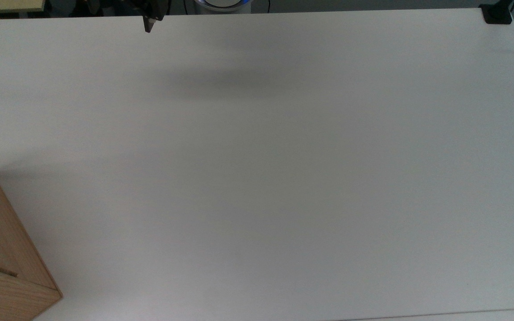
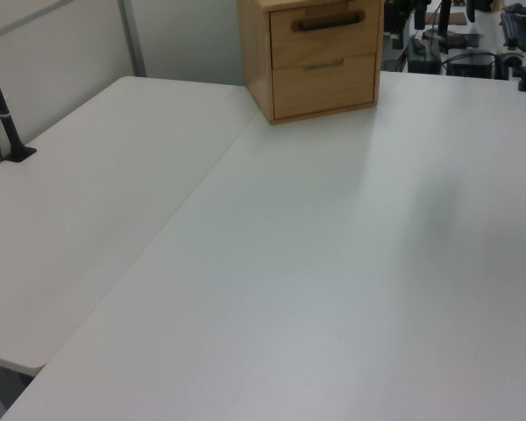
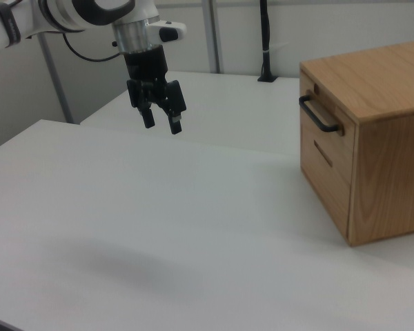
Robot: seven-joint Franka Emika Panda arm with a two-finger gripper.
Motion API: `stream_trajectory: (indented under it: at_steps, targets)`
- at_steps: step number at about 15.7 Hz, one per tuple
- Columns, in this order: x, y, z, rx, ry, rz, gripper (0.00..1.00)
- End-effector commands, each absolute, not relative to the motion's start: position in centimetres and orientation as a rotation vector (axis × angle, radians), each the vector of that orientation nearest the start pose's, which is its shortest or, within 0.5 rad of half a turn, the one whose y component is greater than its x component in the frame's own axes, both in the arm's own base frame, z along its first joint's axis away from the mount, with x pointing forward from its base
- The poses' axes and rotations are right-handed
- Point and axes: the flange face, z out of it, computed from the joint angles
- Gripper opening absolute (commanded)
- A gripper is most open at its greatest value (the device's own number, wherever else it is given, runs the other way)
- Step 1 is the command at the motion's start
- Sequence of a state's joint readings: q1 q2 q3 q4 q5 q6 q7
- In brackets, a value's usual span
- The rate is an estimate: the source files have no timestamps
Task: Open the drawer by sliding it
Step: 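Move the open gripper toward the wooden cabinet's upper drawer handle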
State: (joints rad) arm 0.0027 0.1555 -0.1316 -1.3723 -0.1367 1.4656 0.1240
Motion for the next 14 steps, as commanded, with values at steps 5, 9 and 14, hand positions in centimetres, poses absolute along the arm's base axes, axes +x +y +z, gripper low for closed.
stream_trajectory:
  at_steps: [5, 9, 14]
  targets:
    - [58.8, -3.7, 60.8, -3.173, 0.317, 0.133, 1.0]
    - [58.9, -3.8, 61.0, -3.171, 0.297, 0.116, 1.0]
    - [60.2, -5.4, 62.0, -3.192, 0.044, -0.061, 1.0]
